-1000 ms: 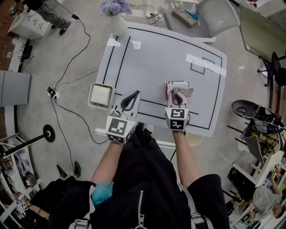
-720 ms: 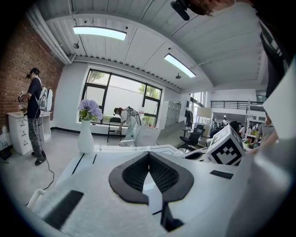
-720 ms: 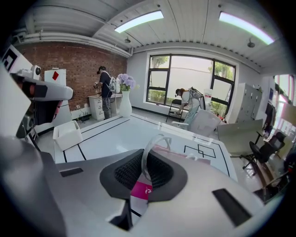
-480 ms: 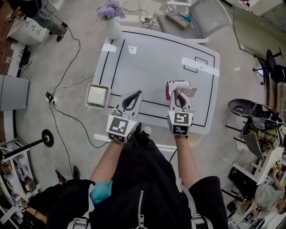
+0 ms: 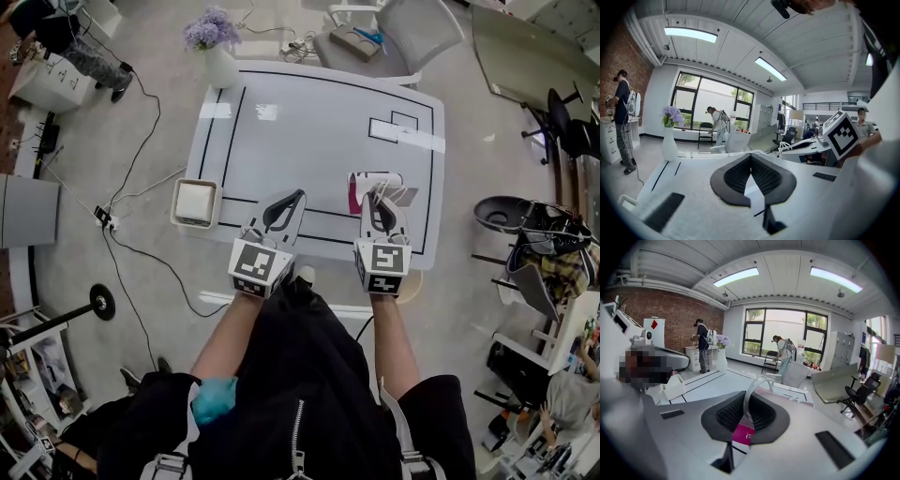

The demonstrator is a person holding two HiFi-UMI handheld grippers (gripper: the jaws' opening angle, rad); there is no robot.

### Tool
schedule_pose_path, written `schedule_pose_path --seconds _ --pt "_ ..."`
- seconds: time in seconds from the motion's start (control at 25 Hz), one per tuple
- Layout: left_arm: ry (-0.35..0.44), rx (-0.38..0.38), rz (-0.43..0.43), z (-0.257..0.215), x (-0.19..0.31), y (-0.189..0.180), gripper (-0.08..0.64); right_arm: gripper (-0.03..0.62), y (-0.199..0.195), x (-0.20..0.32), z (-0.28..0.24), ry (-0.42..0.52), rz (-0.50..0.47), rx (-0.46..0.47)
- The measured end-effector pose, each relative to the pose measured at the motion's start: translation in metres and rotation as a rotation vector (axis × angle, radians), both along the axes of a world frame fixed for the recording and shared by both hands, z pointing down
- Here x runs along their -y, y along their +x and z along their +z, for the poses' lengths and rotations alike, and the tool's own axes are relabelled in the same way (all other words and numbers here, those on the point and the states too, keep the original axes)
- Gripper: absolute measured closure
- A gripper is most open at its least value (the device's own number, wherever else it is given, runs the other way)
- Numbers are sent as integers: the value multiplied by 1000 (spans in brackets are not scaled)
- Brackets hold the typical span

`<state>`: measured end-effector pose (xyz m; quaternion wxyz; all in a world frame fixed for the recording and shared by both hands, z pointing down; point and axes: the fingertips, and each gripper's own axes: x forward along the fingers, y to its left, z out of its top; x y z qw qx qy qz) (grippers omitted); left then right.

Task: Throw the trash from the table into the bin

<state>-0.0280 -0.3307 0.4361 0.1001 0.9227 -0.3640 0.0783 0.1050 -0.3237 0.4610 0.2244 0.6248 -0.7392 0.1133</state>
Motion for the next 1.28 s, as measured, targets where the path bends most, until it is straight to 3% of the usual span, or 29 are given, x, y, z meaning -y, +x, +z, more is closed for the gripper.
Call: schedule_pose_path --seconds 0.32,0.64,0.8,1.28 --pt "16 -9 14 -10 -30 18 552 568 5 -40 -26 73 11 39" --pt "38 47 42 -10 -68 34 552 568 6 -82 -27 93 -3 59" --pt "30 -5 52 -18 -82 41 552 568 8 -101 -21 82 8 62" --pt "19 -27 52 -9 -130 18 552 571 -14 -150 -20 98 14 54"
